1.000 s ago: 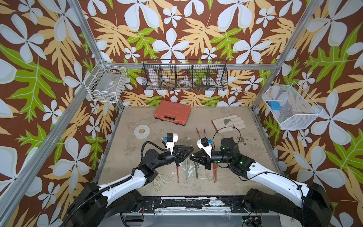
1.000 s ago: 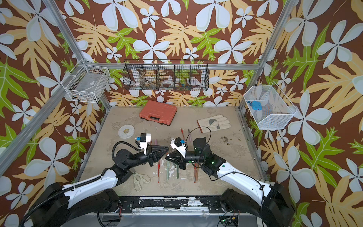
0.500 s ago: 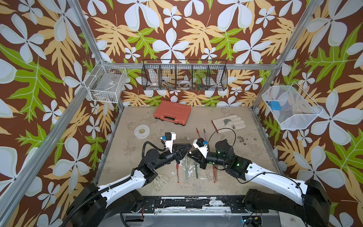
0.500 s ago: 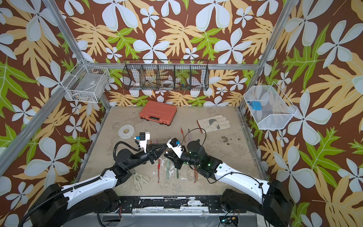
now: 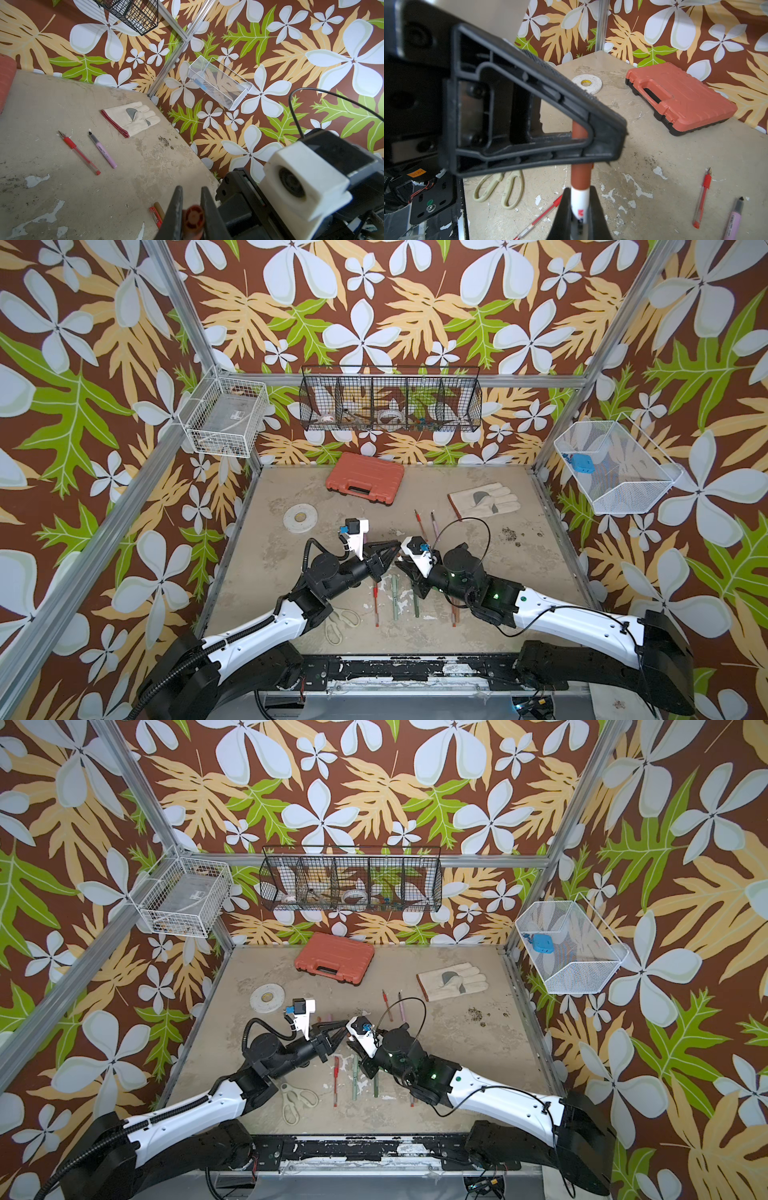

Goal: Open the pen caps
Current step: 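Pull the brown cap upward with the left gripper away from the right gripper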

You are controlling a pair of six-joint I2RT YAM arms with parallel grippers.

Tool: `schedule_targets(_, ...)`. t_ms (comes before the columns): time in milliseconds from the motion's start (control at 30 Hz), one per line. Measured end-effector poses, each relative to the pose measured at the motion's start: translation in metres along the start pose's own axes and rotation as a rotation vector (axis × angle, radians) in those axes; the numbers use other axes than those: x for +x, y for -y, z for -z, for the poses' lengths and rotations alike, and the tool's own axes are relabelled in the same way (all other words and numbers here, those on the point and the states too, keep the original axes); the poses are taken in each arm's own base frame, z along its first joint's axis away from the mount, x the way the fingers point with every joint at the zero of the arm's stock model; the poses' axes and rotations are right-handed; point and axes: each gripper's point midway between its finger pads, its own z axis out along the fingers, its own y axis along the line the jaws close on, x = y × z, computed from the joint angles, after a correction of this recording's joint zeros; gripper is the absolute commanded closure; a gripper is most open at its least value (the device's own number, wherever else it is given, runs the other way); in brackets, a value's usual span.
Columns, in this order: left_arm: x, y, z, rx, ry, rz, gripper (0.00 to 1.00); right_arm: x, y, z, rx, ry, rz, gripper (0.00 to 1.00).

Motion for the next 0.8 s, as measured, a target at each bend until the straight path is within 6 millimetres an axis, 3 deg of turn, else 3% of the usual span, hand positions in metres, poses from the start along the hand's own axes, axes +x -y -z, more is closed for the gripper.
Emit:
schedule_targets(367,-0.004,0.003,0.004,0.011,0.002,-0.004,1.00,-0.005,-0.007,0.002,-0.179,0.024,-0.068,1.00)
schedule_targets(500,-0.015,0.000,0.006,-0.002,0.040,-0.007,1.00,0.005,-0.010,0.002,-0.229,-0.015,-0.091,1.00)
schedule_targets(667,-0.019,-0.013,0.011,-0.046,0.072,-0.008,1.00,0.011,-0.035,0.007,-0.407,-0.042,-0.104,1.00)
schedule_targets(800,-0.021,-0.015,0.013,-0.051,0.083,-0.010,1.00,0.009,-0.039,0.010,-0.442,-0.039,-0.101,1.00)
